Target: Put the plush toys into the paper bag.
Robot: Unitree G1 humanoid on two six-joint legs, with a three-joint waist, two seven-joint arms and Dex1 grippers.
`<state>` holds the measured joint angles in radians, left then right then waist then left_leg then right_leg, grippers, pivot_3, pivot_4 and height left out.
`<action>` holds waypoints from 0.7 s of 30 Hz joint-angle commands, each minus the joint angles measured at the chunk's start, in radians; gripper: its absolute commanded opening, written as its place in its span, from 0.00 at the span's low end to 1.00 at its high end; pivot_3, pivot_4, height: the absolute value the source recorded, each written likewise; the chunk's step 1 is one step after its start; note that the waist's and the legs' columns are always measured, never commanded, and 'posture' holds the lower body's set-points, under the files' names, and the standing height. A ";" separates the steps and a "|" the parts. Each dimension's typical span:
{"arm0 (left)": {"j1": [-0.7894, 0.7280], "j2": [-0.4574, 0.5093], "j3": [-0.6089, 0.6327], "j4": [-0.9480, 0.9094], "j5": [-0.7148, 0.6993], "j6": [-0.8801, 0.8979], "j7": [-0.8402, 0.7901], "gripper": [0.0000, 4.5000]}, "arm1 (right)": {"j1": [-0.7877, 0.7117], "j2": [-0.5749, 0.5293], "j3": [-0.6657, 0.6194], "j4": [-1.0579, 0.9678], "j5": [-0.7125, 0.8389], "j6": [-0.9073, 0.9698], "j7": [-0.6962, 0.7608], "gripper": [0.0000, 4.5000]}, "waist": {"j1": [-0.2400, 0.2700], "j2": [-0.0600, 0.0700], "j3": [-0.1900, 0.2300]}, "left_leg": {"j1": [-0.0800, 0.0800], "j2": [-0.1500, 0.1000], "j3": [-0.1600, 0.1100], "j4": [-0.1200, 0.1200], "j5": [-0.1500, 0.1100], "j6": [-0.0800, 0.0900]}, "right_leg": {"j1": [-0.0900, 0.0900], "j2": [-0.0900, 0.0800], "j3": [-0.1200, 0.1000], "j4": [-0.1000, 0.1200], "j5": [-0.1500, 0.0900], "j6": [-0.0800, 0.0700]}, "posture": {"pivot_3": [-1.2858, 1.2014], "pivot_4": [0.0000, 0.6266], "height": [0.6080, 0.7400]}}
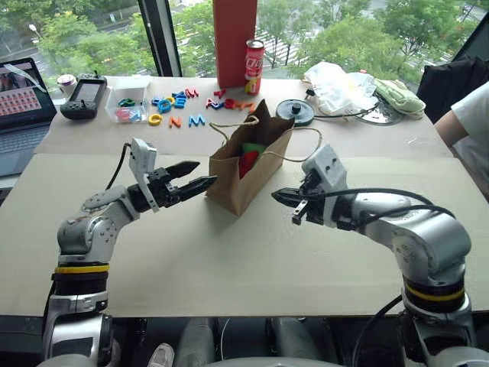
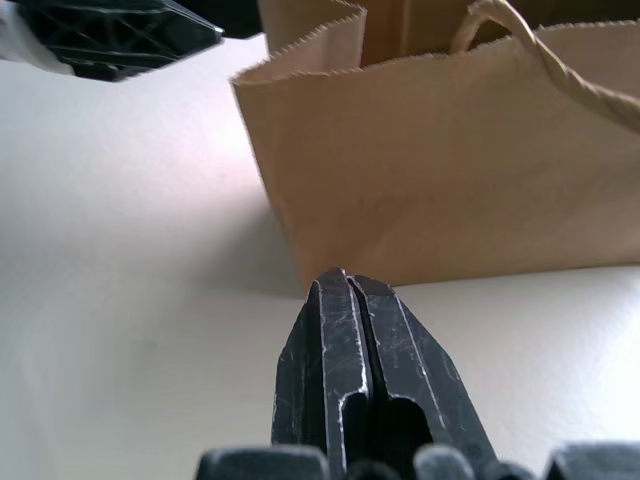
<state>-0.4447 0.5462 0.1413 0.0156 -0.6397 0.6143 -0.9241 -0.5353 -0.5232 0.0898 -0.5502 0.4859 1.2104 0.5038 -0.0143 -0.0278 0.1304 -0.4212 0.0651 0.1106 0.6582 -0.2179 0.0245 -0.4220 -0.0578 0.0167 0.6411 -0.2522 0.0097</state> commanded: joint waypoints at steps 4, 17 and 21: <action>-0.031 0.009 -0.033 0.029 0.060 -0.084 -0.049 1.00 | -0.140 0.058 0.083 0.143 -0.107 -0.102 -0.069 0.00 | 0.001 0.000 0.000 | -0.001 0.000 0.001 0.000 0.000 0.000 | 0.000 0.000 0.000 0.000 0.000 0.000 | 0.52 0.24 0.99; -0.001 -0.027 -0.094 -0.073 0.077 -0.071 -0.036 1.00 | -0.218 0.193 0.117 0.211 -0.144 -0.098 -0.127 0.00 | 0.002 0.000 0.000 | -0.002 0.000 0.002 0.000 0.000 0.000 | -0.001 0.000 -0.001 0.000 0.000 0.000 | 0.52 0.24 0.99; 0.006 -0.025 -0.115 -0.083 0.112 -0.095 -0.025 1.00 | -0.221 0.209 0.114 0.222 -0.149 -0.099 -0.136 0.00 | 0.002 0.000 0.000 | -0.001 0.000 0.002 0.000 0.000 0.000 | -0.001 0.000 -0.001 0.000 0.000 0.000 | 0.52 0.24 0.99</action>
<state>-0.4363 0.5191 0.0335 -0.0310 -0.5456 0.5411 -0.9540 -0.7338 -0.3226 0.2185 -0.3132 0.3427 1.1240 0.3765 -0.0125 -0.0275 0.1305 -0.4225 0.0655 0.1126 0.6581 -0.2181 0.0246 -0.4227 -0.0579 0.0154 0.6415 -0.2521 0.0096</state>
